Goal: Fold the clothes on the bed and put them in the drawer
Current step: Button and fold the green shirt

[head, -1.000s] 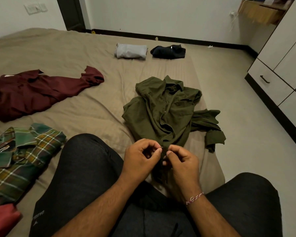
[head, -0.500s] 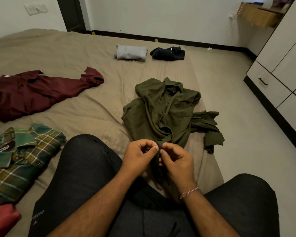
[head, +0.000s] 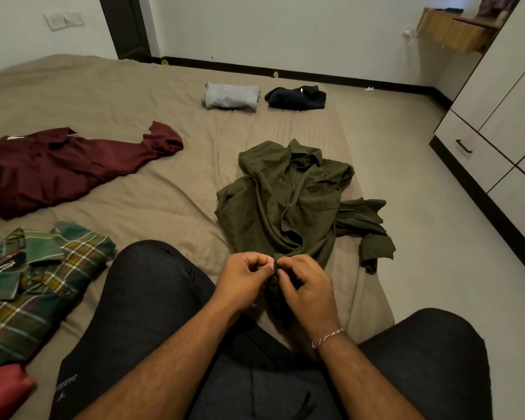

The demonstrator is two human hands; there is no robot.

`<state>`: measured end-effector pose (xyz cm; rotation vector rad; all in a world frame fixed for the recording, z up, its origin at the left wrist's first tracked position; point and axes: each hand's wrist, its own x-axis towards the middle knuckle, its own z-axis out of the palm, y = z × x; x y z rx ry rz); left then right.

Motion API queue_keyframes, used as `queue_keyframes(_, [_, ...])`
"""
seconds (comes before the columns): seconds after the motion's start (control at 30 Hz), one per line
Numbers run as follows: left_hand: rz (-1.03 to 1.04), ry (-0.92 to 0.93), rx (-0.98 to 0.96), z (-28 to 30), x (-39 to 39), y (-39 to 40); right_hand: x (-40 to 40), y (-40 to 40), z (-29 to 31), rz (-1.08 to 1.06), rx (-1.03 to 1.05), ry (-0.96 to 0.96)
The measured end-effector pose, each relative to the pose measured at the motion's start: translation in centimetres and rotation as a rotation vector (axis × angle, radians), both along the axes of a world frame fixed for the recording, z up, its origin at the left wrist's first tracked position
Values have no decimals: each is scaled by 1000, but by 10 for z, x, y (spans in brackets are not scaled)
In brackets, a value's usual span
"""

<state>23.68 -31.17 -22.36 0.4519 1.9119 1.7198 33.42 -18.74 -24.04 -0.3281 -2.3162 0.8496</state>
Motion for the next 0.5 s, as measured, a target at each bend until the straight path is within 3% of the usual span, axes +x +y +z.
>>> queue_keyframes(0.27, [-37,98,-10,-4,-2,-1,-1,-3,-4,-29,6,-42])
queue_keyframes(0.5, [-25,53,-105,-24,-12,4,-4,-11,-8,-34,100,-52])
